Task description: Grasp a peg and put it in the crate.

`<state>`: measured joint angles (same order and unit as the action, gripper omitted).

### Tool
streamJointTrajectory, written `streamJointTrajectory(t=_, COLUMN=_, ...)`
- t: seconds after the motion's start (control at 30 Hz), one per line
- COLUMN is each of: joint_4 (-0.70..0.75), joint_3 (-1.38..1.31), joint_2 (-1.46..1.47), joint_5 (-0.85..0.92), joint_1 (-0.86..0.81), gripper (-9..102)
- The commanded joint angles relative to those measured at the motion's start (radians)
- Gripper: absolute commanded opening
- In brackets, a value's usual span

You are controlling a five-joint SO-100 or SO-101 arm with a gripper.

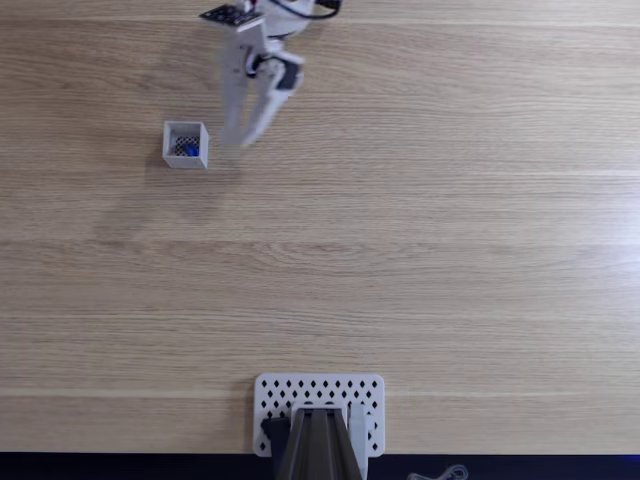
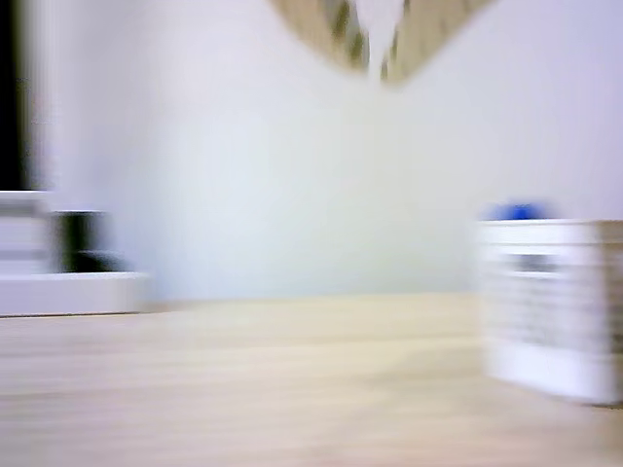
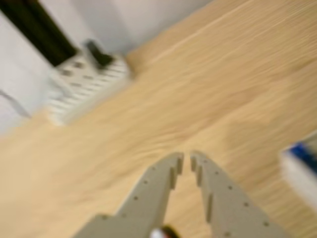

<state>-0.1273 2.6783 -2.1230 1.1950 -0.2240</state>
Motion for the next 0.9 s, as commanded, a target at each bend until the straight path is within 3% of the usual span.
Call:
streamJointTrajectory(t=0.0, joint_4=0.216, joint_3=-0.02, joint_2=-0.31, joint_5=-0.318, joint_1=0.114, gripper=-1)
streamJointTrajectory(t=0.27, joint_4=0.584, joint_3=-0.003, joint_2=-0.646, joint_5=-0.95, joint_1=0.253, gripper=-1)
streamJointTrajectory(t=0.43, joint_4=0.769, joint_3=0.005, joint_2=-0.793, joint_5=-1.227, joint_1=0.282, gripper=-1)
streamJointTrajectory(t=0.6, joint_4=0.871, joint_3=0.084, joint_2=-0.946, joint_5=-1.262, joint_1=0.295, gripper=-1)
streamJointTrajectory(t=0.87, joint_4=0.876, joint_3=0.29, joint_2=-1.112, joint_5=-1.279, joint_1=0.278, gripper=-1)
